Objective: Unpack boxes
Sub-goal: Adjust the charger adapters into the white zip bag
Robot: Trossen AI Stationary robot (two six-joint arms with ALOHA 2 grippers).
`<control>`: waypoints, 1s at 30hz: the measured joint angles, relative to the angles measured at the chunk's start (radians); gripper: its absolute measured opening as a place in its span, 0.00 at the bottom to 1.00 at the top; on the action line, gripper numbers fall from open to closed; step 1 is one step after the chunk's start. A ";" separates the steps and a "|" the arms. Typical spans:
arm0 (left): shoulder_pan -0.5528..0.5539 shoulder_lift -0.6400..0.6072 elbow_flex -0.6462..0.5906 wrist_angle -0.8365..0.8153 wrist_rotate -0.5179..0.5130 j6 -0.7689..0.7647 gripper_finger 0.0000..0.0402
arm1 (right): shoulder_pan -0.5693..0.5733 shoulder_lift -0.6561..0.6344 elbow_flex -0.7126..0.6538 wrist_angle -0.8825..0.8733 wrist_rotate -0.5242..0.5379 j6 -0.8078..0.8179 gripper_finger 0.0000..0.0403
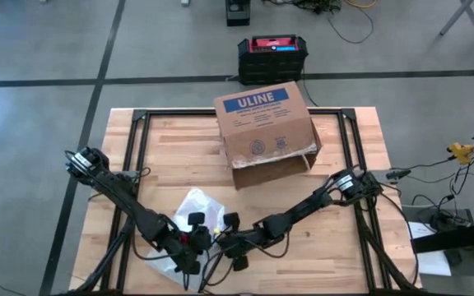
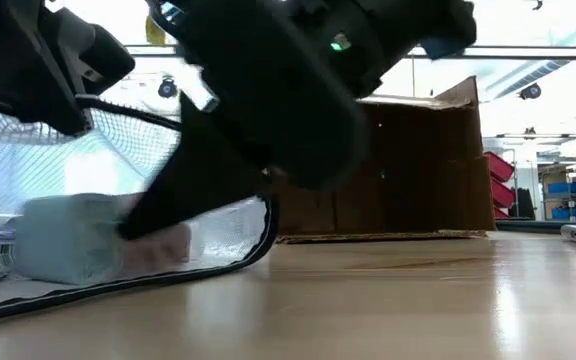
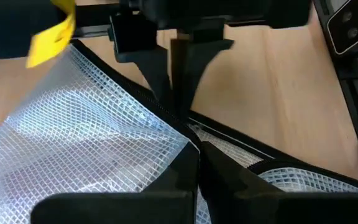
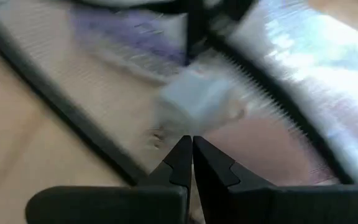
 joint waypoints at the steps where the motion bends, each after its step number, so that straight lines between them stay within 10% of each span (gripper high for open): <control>1: 0.000 0.006 0.000 0.003 0.000 -0.002 0.00 | -0.005 0.006 0.002 0.020 0.020 0.004 0.00; 25: -0.001 0.070 -0.001 0.027 0.001 -0.051 0.00 | 0.009 -0.049 0.001 -0.216 0.046 0.037 0.00; 30: -0.001 0.070 -0.001 0.059 -0.001 -0.052 0.00 | -0.022 -0.019 -0.006 -0.184 0.268 0.044 0.00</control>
